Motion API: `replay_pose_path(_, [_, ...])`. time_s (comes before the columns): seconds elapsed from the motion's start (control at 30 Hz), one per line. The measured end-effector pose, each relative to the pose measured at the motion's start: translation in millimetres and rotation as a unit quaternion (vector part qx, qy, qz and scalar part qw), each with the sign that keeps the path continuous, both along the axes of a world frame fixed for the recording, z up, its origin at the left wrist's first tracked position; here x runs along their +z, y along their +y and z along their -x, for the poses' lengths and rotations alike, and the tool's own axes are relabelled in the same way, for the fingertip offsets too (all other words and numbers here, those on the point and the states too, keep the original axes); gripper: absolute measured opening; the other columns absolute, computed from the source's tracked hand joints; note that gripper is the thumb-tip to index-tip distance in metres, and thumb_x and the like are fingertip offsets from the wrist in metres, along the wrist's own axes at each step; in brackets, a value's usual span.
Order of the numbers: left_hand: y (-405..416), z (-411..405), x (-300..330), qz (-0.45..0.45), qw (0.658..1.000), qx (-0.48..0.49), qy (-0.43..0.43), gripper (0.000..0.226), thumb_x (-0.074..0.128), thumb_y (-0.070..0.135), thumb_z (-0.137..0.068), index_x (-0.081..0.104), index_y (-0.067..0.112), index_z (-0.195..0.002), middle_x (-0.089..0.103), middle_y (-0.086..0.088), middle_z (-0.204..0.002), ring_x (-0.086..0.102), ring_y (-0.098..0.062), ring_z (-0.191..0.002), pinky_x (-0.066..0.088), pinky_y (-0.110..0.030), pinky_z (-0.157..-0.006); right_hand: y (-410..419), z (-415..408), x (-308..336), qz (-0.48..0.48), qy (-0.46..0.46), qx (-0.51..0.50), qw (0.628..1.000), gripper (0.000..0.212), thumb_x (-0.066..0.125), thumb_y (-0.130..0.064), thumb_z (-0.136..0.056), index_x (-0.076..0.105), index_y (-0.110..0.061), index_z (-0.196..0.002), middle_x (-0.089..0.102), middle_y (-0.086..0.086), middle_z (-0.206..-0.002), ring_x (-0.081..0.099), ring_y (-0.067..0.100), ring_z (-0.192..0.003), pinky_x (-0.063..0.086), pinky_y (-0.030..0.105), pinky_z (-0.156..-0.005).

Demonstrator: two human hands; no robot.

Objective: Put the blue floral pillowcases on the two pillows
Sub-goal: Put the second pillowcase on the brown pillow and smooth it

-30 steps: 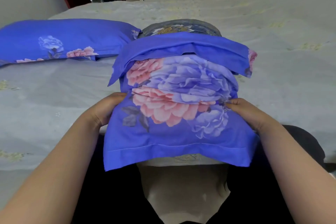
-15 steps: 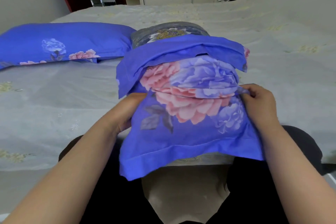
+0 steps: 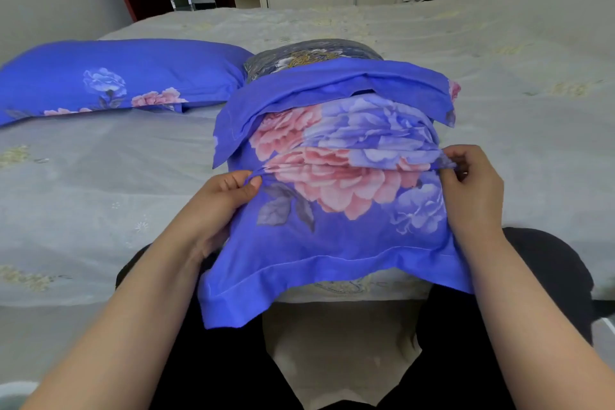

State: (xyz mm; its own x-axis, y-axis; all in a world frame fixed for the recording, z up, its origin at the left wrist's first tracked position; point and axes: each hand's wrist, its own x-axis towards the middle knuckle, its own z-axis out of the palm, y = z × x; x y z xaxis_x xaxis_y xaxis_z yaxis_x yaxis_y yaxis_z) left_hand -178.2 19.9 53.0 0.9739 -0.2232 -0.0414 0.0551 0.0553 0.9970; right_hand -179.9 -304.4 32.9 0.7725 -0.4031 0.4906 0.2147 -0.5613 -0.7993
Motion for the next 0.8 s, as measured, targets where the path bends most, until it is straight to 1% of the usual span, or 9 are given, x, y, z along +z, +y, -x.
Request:
replay_pose_path(0.13, [-10.1,1.4,1.2,-0.045,0.998,-0.006,0.048,0.064,0.039,0.005,-0.096,0.07,0.019,-0.042,0.064,0.003,-0.048,0.06,-0.002,-0.042,0.046,-0.011,-0.045,-4.3,-0.6,-2.5,-0.011,0.001,0.048,0.999,0.008,0.056,-0.012,-0.09,0.061,-0.018,-0.089,0.061,-0.018,-0.077,0.053,-0.006,-0.068,0.038,0.006,-0.065])
replay_pose_path(0.27, [2.1,-1.2,2.0,-0.078,0.996,-0.016,0.035,0.017,0.073,0.034,-0.07,0.076,0.018,-0.07,0.071,-0.003,-0.07,0.065,-0.012,-0.06,0.05,-0.021,-0.061,-14.8,-3.3,5.3,-0.127,0.131,0.212,0.96,0.023,0.057,-0.001,-0.09,0.066,-0.02,-0.079,0.065,-0.017,-0.062,0.054,-0.006,-0.057,0.043,0.007,-0.06])
replay_pose_path(0.33, [9.9,-3.5,3.7,-0.139,0.99,-0.002,-0.036,0.037,0.074,0.045,-0.065,0.07,0.013,-0.082,0.068,0.0,-0.079,0.061,-0.014,-0.072,0.047,-0.026,-0.069,-15.2,-2.1,9.9,-0.078,0.131,0.228,0.962,0.022,0.063,-0.006,-0.084,0.065,-0.027,-0.079,0.064,-0.015,-0.071,0.054,-0.007,-0.062,0.042,0.008,-0.064])
replay_pose_path(0.37, [9.8,-6.5,5.0,-0.173,0.977,0.039,-0.117,0.03,0.072,0.04,-0.071,0.065,0.015,-0.086,0.065,0.006,-0.08,0.058,-0.01,-0.074,0.045,-0.023,-0.071,-11.7,-1.3,13.3,-0.021,0.093,0.206,0.974,0.016,0.064,-0.013,-0.081,0.062,-0.029,-0.085,0.06,-0.015,-0.082,0.053,-0.008,-0.071,0.04,0.008,-0.07])
replay_pose_path(0.47, [-7.5,-4.8,21.3,-0.274,0.898,0.17,-0.299,0.022,0.066,0.015,-0.085,0.062,0.028,-0.103,0.062,0.016,-0.091,0.055,0.002,-0.076,0.044,-0.012,-0.072,14.6,-0.9,26.0,0.152,-0.063,0.16,0.973,0.023,0.063,-0.023,-0.082,0.063,-0.017,-0.103,0.05,-0.008,-0.099,0.049,-0.004,-0.096,0.035,0.008,-0.087])
replay_pose_path(0.57, [-34.1,-0.4,29.3,-0.375,0.844,0.186,-0.337,0.007,0.061,0.022,-0.089,0.064,0.027,-0.085,0.066,0.008,-0.085,0.059,-0.01,-0.078,0.044,-0.023,-0.07,44.8,-6.6,35.0,0.175,-0.027,0.164,0.97,0.015,0.056,-0.029,-0.087,0.067,-0.018,-0.089,0.057,-0.009,-0.082,0.051,0.002,-0.079,0.037,0.017,-0.072])
replay_pose_path(0.63, [-50.6,-1.3,30.3,-0.44,0.816,0.206,-0.313,0.02,0.049,0.027,-0.095,0.055,0.019,-0.078,0.064,-0.005,-0.079,0.058,-0.029,-0.079,0.035,-0.032,-0.064,54.7,-14.0,39.9,0.132,0.048,0.207,0.968,0.025,0.06,-0.032,-0.088,0.062,-0.012,-0.074,0.052,-0.009,-0.063,0.046,0.004,-0.06,0.036,0.026,-0.06])
replay_pose_path(0.73, [-56.9,1.8,35.8,-0.402,0.866,0.152,-0.257,0.033,0.046,0.046,-0.092,0.048,0.02,-0.073,0.058,0.005,-0.068,0.055,-0.021,-0.072,0.033,-0.033,-0.06,54.0,-23.5,54.0,0.014,0.121,0.255,0.959,0.047,0.072,-0.031,-0.082,0.042,-0.011,-0.052,0.029,-0.01,-0.043,0.024,0.005,-0.043,0.023,0.021,-0.042])
replay_pose_path(0.8, [-52.9,3.0,35.8,-0.442,0.859,0.083,-0.244,0.032,0.059,0.053,-0.081,0.055,0.023,-0.074,0.059,0.008,-0.067,0.055,-0.009,-0.066,0.041,-0.028,-0.062,45.5,-27.4,58.3,-0.022,0.154,0.241,0.958,0.053,0.074,-0.033,-0.078,0.034,-0.017,-0.048,0.022,-0.009,-0.041,0.018,0.007,-0.042,0.017,0.021,-0.039])
